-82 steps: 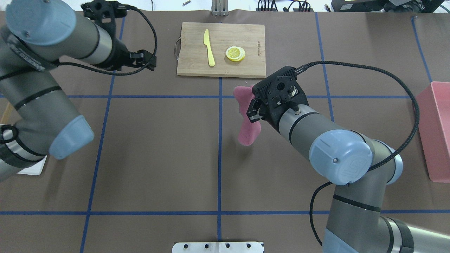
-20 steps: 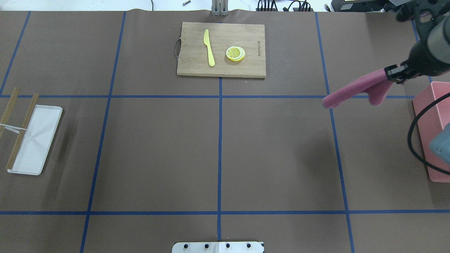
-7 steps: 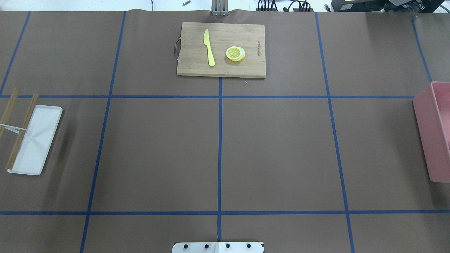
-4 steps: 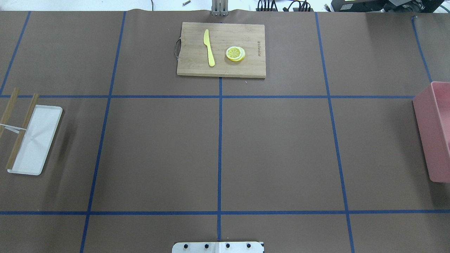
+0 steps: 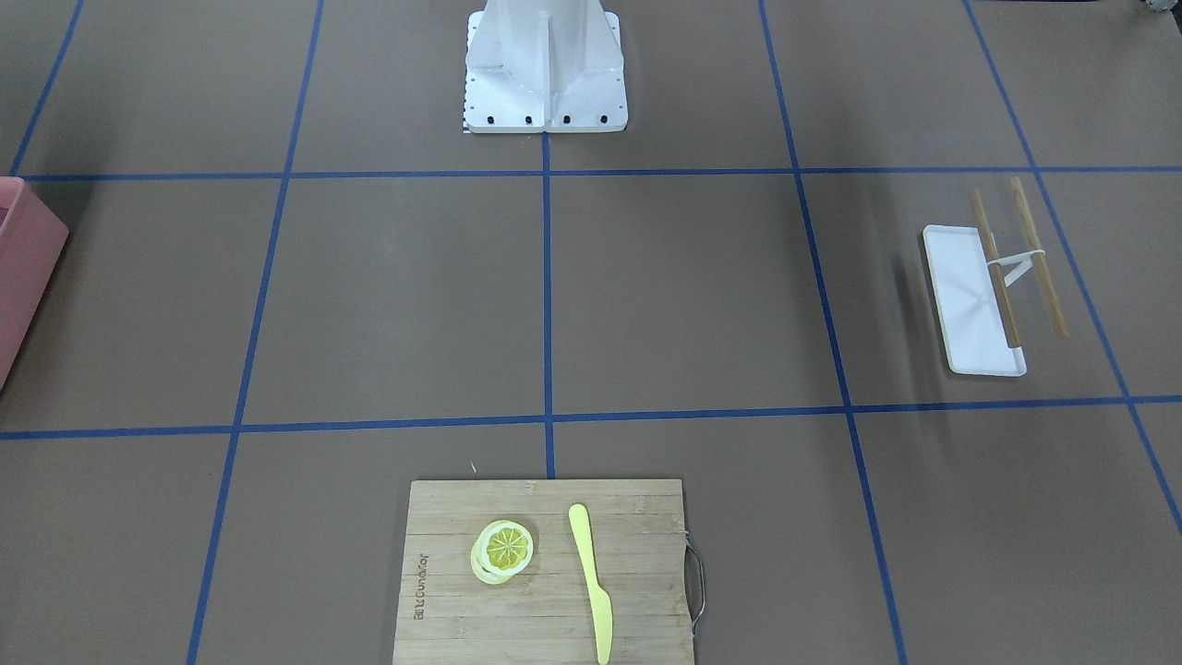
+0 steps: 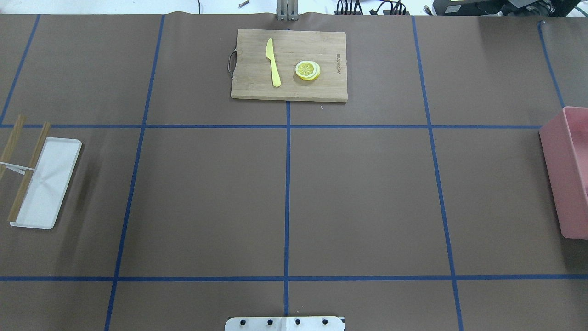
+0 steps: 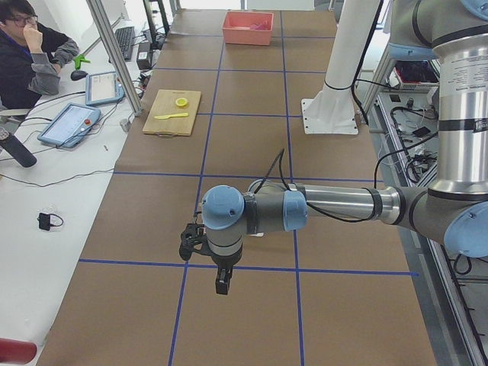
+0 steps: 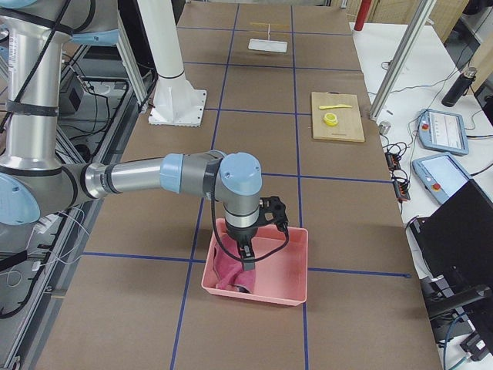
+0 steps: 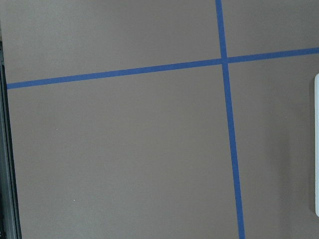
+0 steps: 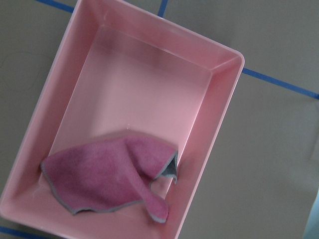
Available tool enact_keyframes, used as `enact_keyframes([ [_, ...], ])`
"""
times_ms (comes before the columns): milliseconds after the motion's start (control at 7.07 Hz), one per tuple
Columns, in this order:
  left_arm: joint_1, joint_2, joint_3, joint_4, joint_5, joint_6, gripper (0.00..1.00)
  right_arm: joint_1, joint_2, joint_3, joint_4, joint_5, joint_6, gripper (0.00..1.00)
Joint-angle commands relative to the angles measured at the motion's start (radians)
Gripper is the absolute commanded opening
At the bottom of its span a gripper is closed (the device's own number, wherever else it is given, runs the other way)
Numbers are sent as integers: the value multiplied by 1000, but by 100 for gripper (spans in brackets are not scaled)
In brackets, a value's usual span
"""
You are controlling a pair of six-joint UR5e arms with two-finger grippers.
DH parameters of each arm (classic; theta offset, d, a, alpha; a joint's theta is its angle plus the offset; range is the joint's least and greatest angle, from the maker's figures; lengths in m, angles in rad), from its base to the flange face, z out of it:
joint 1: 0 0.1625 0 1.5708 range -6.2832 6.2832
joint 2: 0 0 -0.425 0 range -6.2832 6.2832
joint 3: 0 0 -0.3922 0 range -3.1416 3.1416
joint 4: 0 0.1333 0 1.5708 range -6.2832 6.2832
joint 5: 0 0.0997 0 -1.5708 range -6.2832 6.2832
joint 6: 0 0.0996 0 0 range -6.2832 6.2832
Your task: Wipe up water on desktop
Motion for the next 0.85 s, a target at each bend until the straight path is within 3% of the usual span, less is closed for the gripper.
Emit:
enact_keyframes([
  [0,0,0,0,-1,0,0,99,-83,20,-151,253,60,257,100],
  [283,0,3,-3,12,-1,0,99,-134,-13,-149,332,55,366,100],
  [707,0,5,0,30,-32,-3,99,-175,-12,-122,337,64,441,100],
])
